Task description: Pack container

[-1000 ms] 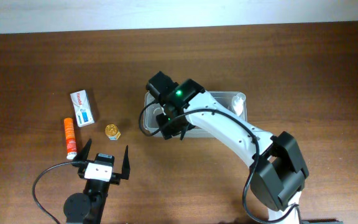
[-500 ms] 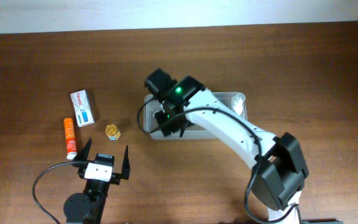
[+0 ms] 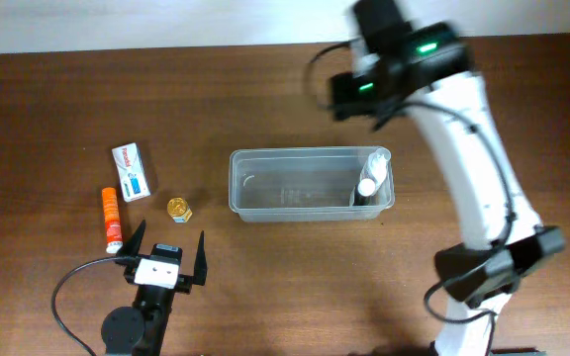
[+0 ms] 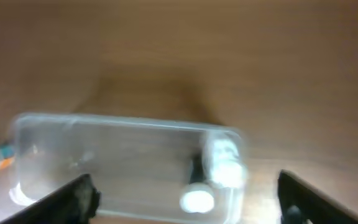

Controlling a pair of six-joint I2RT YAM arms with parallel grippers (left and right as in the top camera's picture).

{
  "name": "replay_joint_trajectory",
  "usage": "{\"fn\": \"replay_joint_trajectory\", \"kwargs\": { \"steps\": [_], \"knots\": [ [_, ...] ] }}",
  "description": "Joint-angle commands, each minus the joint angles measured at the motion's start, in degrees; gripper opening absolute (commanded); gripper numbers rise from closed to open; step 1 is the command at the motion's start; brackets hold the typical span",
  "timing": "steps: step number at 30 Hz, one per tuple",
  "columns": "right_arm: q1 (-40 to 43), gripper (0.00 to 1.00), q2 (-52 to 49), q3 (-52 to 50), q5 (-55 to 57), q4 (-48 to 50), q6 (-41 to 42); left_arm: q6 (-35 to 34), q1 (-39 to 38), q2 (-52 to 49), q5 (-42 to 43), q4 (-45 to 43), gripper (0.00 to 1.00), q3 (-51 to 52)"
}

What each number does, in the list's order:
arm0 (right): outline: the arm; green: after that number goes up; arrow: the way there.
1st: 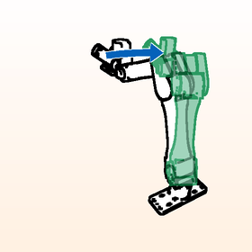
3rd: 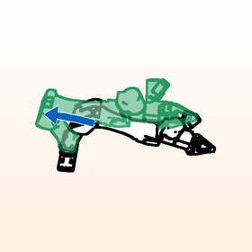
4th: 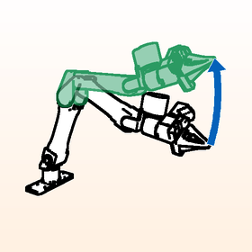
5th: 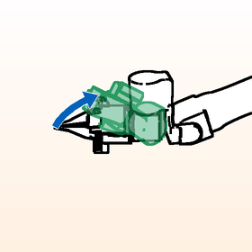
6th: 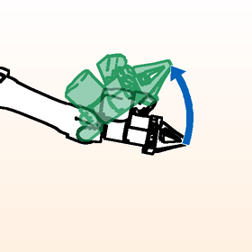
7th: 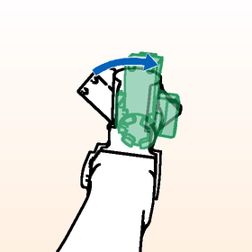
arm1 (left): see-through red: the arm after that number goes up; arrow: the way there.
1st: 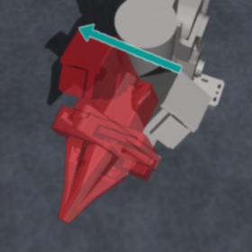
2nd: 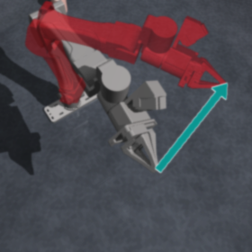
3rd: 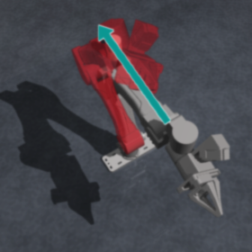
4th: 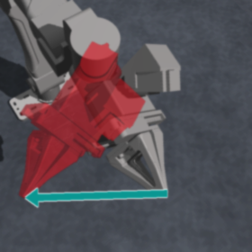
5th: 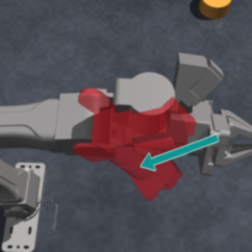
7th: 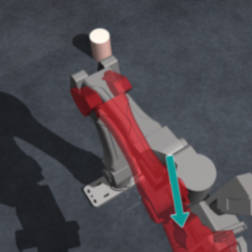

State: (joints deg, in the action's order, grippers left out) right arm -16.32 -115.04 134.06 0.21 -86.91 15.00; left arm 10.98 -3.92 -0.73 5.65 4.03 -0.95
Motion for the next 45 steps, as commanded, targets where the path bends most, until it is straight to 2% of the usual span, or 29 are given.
{"fn": "replay_joint_trajectory", "kwargs": {
  "steps": [1, 7, 14, 19, 25, 28, 32, 38, 40, 45],
  "knots": [
    [9.46, 0.98, 1.22, 1.60, 1.99, -2.34, 0.00, 0.90, 0.35, 0.37, 0.59, -0.09, 0.99, 0.44],
    [23.80, 0.98, 1.20, 1.51, 1.99, -3.17, 0.00, 0.92, 0.35, 0.39, 0.59, -0.09, 0.99, 0.44],
    [35.87, 0.98, 1.18, 1.51, 1.99, -3.13, 0.00, 0.92, 0.35, 0.39, 0.59, -0.31, 0.99, 0.44],
    [40.54, 0.98, 1.18, 1.51, 1.99, -3.13, 0.00, 0.92, 0.35, 0.39, 0.59, -1.53, 1.00, 0.42],
    [43.08, 0.98, 1.18, 1.51, 1.99, -3.10, 0.00, 0.63, 0.35, 0.22, 3.21, -9.84, 0.99, -0.76],
    [43.34, 0.98, 1.18, 1.51, 1.99, -3.10, 0.00, 0.61, 0.72, -2.47, 3.17, -4.74, 0.99, -5.60],
    [43.34, 0.98, 1.18, 1.51, 1.99, -3.10, 0.00, 0.68, 3.78, -14.12, 4.50, 1.64, 0.99, -16.50],
    [43.34, 0.98, 1.18, 1.51, 1.99, -3.13, 0.00, 0.68, 9.05, -37.70, 16.98, 9.94, 0.99, -36.33],
    [43.34, 0.98, 1.18, 1.51, 1.99, -3.10, 0.00, 0.68, 10.38, -46.23, 19.56, 15.39, 0.99, -43.47],
    [43.34, 0.98, 1.18, 1.51, 1.99, -3.10, 0.00, 0.72, 12.41, -63.58, 19.63, 30.64, 0.99, -58.18]
  ]
}}
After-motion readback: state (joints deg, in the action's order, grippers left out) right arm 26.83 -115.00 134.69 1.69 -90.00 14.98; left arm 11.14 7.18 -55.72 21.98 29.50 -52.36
